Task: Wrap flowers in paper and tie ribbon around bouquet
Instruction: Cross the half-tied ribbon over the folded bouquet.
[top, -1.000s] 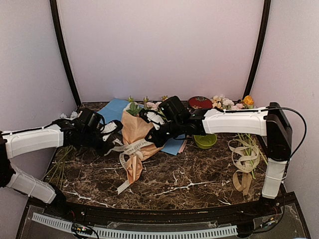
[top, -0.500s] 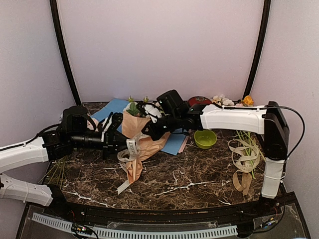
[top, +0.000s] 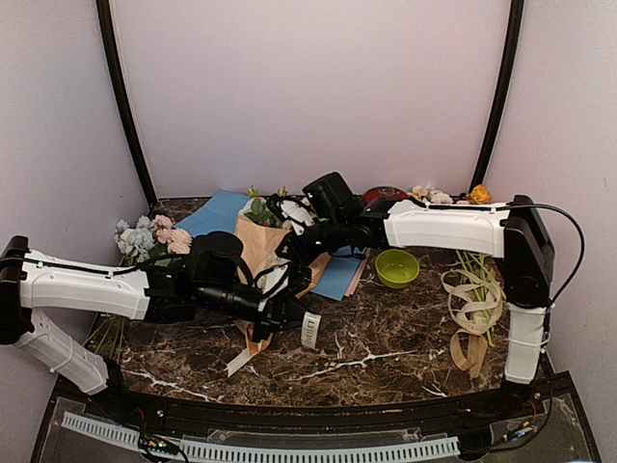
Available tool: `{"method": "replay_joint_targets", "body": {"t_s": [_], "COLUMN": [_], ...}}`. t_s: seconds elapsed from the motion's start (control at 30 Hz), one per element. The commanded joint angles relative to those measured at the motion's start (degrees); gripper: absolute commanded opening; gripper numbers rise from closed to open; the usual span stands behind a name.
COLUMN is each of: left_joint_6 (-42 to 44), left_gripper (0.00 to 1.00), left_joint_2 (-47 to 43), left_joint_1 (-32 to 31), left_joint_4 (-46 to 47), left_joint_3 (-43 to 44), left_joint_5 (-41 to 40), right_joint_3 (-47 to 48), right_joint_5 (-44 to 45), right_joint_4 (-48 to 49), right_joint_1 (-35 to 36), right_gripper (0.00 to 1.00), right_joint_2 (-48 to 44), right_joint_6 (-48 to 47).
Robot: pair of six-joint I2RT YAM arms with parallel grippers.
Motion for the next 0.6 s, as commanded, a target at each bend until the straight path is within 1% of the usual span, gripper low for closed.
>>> {"method": "replay_joint_targets", "body": {"t_s": [0.0, 0.33, 0.43, 0.57], "left_joint_6": [1.96, 2.63, 2.12, 4.73], "left_gripper": [0.0, 0.0, 0.0, 0.0], "left_joint_2": [1.68, 2.03, -0.06, -3.25], "left_joint_1": [-1.69, -2.69, -2.69, -2.69], "left_joint_4": [4.05, 7.08, 7.32, 7.72], "left_joint_3": [1.74, 5.27, 6.73, 8.06], "left_joint_5": [-6.82, -11.5, -13.74, -18.13], "right_joint_3": [1.35, 0.37, 0.69, 0.6], "right_joint_5": [0.2, -0.09, -0.13, -0.37], "right_joint_4": [0.46, 1.28, 0.74, 1.01], "right_joint_1": [-0.2, -0.21, -0.21, -0.21], "right_gripper": [0.0, 0.0, 0.0, 0.0], "right_joint_2": [-0.9, -2.05, -2.02, -2.35], "right_joint_6": [0.39, 0.17, -0.09, -0.14]}}
